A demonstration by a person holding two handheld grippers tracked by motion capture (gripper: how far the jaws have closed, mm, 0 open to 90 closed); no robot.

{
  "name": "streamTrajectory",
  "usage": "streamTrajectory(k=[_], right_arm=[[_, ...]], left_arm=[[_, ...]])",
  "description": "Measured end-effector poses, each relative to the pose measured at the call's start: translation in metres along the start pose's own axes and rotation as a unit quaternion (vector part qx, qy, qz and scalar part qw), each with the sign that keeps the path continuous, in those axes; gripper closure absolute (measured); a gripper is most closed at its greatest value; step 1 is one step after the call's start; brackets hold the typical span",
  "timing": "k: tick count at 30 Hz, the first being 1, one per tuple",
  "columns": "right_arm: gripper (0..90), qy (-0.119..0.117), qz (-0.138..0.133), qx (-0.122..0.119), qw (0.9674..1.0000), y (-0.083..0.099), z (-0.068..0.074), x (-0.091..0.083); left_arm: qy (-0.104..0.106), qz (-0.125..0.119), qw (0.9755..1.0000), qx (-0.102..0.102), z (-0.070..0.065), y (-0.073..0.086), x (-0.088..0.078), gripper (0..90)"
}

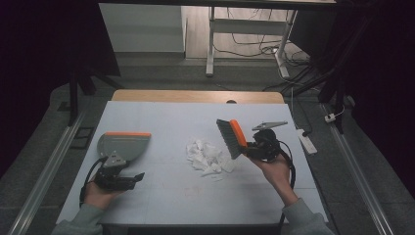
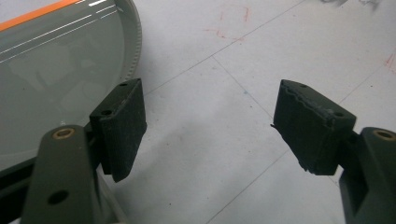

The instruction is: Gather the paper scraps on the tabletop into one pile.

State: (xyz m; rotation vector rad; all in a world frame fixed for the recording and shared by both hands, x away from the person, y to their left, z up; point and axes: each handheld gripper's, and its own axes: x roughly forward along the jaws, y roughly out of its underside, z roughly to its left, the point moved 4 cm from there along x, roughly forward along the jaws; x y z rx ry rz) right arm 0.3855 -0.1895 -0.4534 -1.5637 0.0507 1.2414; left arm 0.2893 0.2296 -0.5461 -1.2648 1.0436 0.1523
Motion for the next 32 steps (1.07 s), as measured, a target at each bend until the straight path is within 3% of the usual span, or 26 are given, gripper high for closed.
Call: streamTrajectory(k=[2,8,16,23,32], right_arm=[[70.2,-0.011,-0.004,0.003,0.9999,0.000,0.001,0.001],[70.3,-0.005,-0.009,-0.004,0.9999,0.002,-0.003,-0.004],[70.2,0.015,-0.006,0.004,0.9999,0.039,-0.026,-0.018],[70.3,0.035,-0.021,-0.006,0.9992,0.070,-0.043,-0.034],[70.3,0.038,-0.035,-0.023,0.9984,0.080,-0.045,-0.037]], left_arm=[[0.000,0.001,1.0000,0.000,0.000,0.000,0.000,26.3],[0.000,0.000,1.0000,0.000,0.000,0.000,0.000,26.3],[-0.001,-0.003,1.0000,0.001,0.000,-0.001,-0.001,26.3],[-0.002,-0.009,0.9999,0.006,-0.003,-0.003,-0.002,26.3],[0.001,-0.016,0.9998,0.007,-0.004,-0.005,-0.003,26.1]])
